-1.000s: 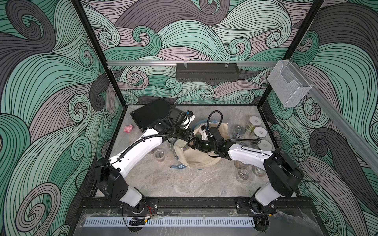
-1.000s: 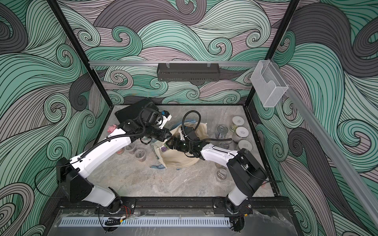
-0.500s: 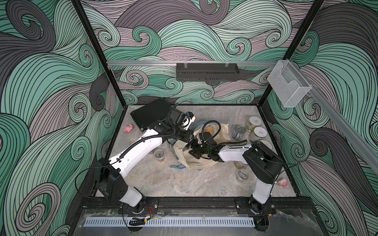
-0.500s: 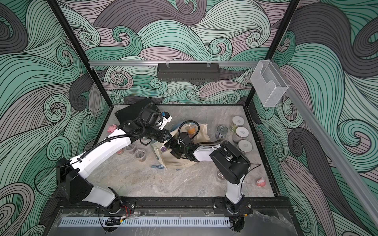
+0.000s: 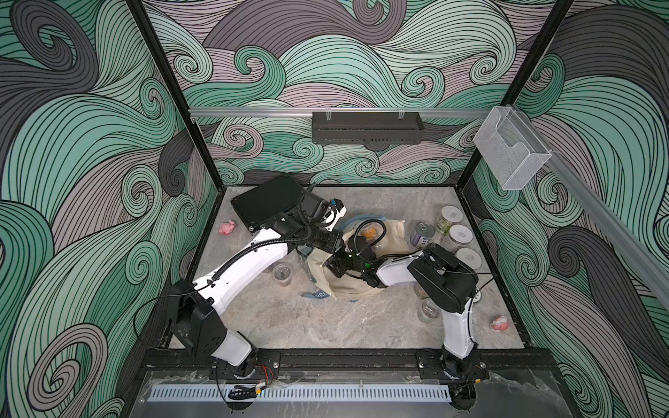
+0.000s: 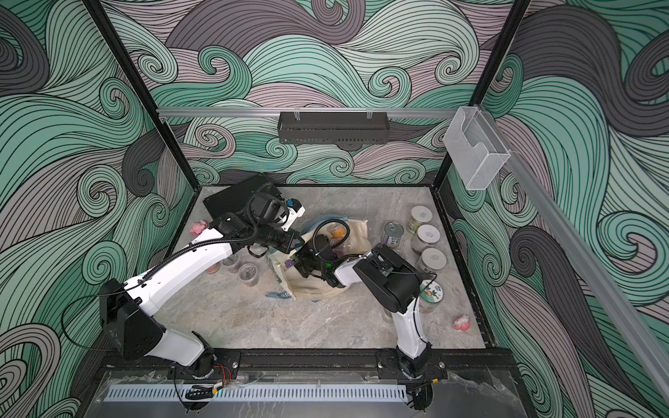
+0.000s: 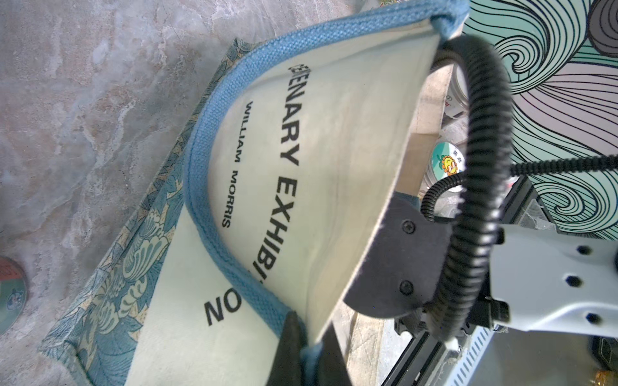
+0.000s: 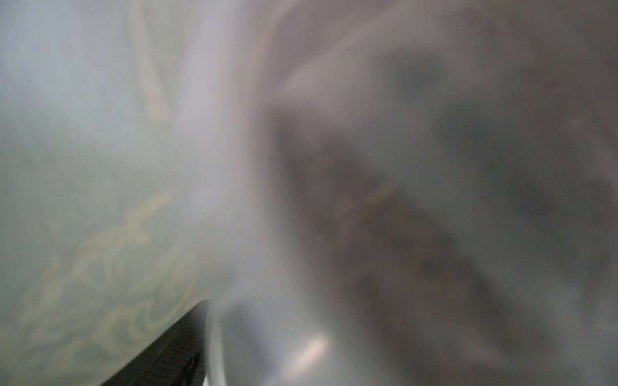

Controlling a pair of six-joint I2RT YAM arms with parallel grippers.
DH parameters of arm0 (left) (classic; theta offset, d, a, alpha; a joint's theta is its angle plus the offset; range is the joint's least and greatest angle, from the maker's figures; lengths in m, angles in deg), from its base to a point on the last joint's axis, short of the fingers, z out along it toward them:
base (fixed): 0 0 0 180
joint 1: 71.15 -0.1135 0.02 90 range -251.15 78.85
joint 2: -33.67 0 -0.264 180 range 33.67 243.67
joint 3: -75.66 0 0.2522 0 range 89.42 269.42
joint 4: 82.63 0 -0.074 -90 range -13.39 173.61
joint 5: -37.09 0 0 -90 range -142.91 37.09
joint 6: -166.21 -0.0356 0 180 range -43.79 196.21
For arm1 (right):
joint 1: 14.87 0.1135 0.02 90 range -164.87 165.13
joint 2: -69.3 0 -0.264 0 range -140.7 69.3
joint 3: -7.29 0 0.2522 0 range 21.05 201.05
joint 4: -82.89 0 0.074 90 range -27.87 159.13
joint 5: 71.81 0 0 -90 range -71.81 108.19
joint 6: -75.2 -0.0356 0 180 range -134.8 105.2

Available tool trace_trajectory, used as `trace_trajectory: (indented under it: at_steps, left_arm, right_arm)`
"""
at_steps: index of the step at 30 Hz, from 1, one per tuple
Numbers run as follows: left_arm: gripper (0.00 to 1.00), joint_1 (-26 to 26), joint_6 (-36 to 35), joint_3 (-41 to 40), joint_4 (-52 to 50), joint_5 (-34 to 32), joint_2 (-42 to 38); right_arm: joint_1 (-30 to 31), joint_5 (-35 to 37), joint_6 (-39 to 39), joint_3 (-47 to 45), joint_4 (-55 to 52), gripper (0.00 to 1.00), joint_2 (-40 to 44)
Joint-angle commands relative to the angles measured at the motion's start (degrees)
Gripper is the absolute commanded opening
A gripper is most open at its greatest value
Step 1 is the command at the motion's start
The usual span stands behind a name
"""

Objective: Take out the seed jars from the canvas bag
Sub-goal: Pick up the seed jar from the canvas bag.

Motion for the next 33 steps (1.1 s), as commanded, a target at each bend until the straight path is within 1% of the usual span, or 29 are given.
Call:
trace_trajectory:
  at_steps: [1,4,9,14,19,26,28,33]
  left_arm:
    - [0.00,0.86,-0.49,1.38,-1.88,4.69,-0.60]
    - [0.00,0.91,-1.01,1.54,-2.36,4.57,-0.92]
    - [0.00,0.90,-1.21,1.16,-2.22,5.90,-1.40]
    - [0.00,0.91,-1.64,0.60,-1.95,5.41,-1.83]
    - [0.00,0.77,-2.52,0.46,-2.17,2.68,-2.41]
    - [0.00,0.65,-2.65,-1.27,-1.53,-7.27,-3.27]
    - [0.00,0.40,-1.85,-1.23,-1.49,-8.97,-3.16]
    - [0.00,-0.21,-0.95,-0.86,0.29,-9.74,-2.69]
  right_arm:
    - [0.31,2.07,-6.07,0.76,-1.27,0.99,-3.50]
    - [0.29,2.15,-6.52,1.60,-1.73,0.98,-5.00]
    - [0.22,1.07,-5.75,2.36,-0.63,0.83,-7.28]
    - [0.23,1.24,-2.09,0.99,-1.50,0.70,-5.00]
    - [-0.13,2.10,2.43,-1.47,-3.52,0.68,-0.06]
    - [-1.35,4.69,9.60,-5.97,-8.42,0.68,9.73]
    - [-1.83,5.13,11.98,-6.72,-10.71,0.68,13.00]
    - [-2.92,6.75,18.66,-7.88,-18.09,0.68,22.22]
